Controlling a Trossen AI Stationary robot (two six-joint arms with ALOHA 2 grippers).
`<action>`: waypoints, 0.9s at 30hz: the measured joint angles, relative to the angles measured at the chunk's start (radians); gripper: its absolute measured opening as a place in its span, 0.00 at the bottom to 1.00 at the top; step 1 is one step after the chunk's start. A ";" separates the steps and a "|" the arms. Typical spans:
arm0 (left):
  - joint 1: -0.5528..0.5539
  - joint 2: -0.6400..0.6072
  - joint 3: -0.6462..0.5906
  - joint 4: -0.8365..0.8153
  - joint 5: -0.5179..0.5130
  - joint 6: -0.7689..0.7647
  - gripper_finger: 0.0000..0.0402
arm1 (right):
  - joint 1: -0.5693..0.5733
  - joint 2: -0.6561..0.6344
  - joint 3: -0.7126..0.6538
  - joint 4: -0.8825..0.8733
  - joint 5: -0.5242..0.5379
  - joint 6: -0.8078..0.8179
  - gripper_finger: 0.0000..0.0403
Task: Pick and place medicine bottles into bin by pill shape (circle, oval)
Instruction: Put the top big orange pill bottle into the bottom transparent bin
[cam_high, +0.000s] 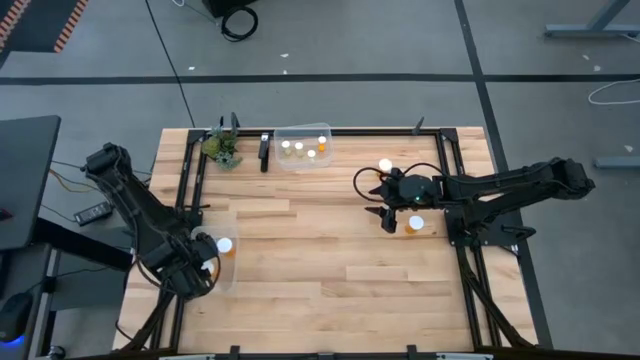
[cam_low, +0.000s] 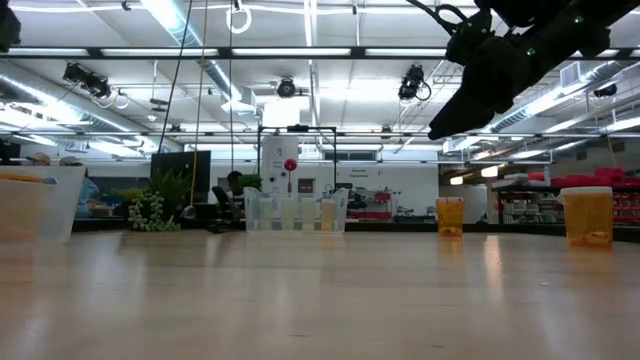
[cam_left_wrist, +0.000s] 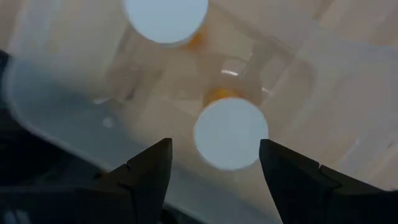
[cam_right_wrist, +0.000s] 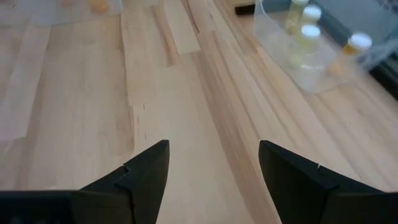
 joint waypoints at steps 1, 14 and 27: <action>0.000 0.000 0.018 -0.022 -0.003 0.000 0.62 | -0.006 0.000 0.000 -0.017 -0.003 0.007 0.63; 0.092 0.000 0.153 -0.119 -0.096 0.140 0.57 | -0.256 0.000 0.000 -0.223 0.005 0.053 0.63; 0.191 0.000 0.216 -0.117 -0.099 0.274 0.52 | -0.417 0.091 0.059 -0.417 0.056 0.001 0.63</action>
